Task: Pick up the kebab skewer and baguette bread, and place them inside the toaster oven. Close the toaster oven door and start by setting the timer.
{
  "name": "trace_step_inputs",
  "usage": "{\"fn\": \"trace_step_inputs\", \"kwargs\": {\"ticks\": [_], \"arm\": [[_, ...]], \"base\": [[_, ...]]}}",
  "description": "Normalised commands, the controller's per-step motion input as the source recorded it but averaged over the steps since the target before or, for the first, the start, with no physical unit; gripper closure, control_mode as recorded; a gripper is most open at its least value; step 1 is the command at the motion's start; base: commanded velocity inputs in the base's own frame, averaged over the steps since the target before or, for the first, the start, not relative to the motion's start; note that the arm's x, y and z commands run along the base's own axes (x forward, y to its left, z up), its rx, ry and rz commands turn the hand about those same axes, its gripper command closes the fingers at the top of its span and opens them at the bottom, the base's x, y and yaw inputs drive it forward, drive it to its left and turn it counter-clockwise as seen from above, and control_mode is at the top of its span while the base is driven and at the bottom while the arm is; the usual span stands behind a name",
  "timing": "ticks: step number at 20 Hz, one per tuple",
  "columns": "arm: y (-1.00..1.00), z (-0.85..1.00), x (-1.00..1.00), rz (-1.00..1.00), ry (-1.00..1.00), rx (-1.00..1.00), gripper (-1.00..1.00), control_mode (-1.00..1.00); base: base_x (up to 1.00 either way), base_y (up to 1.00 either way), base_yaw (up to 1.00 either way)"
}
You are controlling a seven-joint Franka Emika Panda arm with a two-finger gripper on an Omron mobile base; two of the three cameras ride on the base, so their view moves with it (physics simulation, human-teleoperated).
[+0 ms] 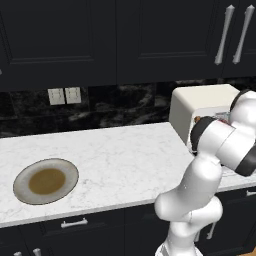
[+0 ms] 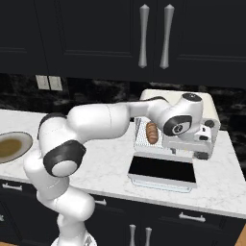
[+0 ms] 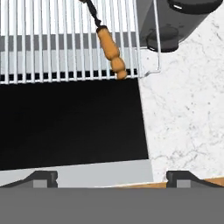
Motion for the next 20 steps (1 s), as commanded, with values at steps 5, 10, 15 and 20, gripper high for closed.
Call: {"fn": "trace_step_inputs", "kwargs": {"ticks": [5, 10, 15, 20], "arm": [[0.24, -0.22, -0.23, -0.14, 0.00, 0.00, -1.00, -1.00], [0.48, -0.33, 0.01, -0.01, -0.01, 0.01, -1.00, -1.00], [0.41, -0.17, 0.22, 0.00, -0.02, 0.01, -1.00, -1.00], [0.01, -0.13, 0.06, 0.00, 0.00, 0.00, -1.00, -1.00]], "base": [[0.00, 0.00, 0.00], [0.00, 0.00, 0.00], [0.00, 0.00, 0.00], [0.00, 0.00, 0.00]]}}
